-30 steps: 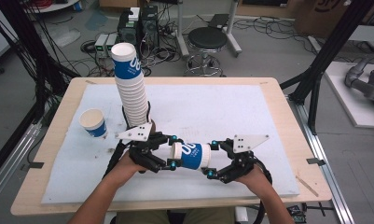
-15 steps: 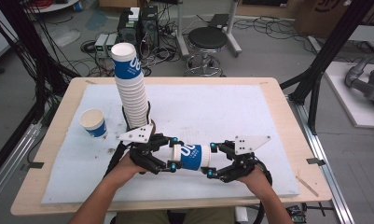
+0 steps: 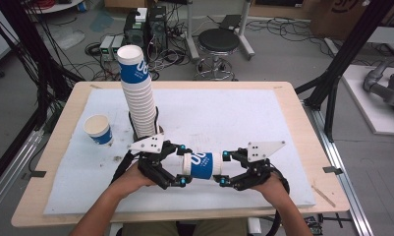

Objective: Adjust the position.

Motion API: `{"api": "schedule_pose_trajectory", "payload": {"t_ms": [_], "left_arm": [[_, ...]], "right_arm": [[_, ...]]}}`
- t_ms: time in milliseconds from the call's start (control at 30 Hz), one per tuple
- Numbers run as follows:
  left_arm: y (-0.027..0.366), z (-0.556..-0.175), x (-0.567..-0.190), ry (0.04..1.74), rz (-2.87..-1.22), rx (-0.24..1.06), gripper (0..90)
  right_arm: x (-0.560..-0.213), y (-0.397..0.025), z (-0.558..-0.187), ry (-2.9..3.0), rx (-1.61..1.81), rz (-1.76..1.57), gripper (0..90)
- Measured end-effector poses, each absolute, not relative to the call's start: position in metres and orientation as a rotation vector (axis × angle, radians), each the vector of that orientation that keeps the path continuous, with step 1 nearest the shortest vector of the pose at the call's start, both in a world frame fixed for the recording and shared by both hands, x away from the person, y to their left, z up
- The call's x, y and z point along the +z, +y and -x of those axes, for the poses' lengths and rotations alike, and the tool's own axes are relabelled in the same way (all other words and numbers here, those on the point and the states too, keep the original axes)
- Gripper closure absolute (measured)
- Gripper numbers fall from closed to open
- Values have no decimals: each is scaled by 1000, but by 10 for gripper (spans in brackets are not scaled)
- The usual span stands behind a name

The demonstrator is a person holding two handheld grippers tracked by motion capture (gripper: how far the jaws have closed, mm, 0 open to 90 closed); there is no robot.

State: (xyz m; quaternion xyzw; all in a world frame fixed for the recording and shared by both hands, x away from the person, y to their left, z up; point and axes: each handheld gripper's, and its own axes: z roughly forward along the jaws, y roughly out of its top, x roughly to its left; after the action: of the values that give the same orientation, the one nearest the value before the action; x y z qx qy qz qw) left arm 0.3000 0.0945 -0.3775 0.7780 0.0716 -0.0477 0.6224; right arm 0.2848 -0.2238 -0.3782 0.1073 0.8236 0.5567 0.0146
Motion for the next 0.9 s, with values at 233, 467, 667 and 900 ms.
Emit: {"api": "schedule_pose_trajectory", "payload": {"t_ms": [233,467,667,900], "left_arm": [[96,-299,-364,150,-1876,-50,152],[91,-300,-348,137,-1961,16,153],[83,-303,-341,117,-2028,13,154],[72,-304,-340,80,-2121,17,160]], "right_arm": [[-367,-226,-287,2611,1606,-318,347],[-355,-224,-290,2646,1489,-298,344],[-346,-217,-294,2689,1384,-254,344],[-338,-206,-295,2730,1279,-219,344]]}}
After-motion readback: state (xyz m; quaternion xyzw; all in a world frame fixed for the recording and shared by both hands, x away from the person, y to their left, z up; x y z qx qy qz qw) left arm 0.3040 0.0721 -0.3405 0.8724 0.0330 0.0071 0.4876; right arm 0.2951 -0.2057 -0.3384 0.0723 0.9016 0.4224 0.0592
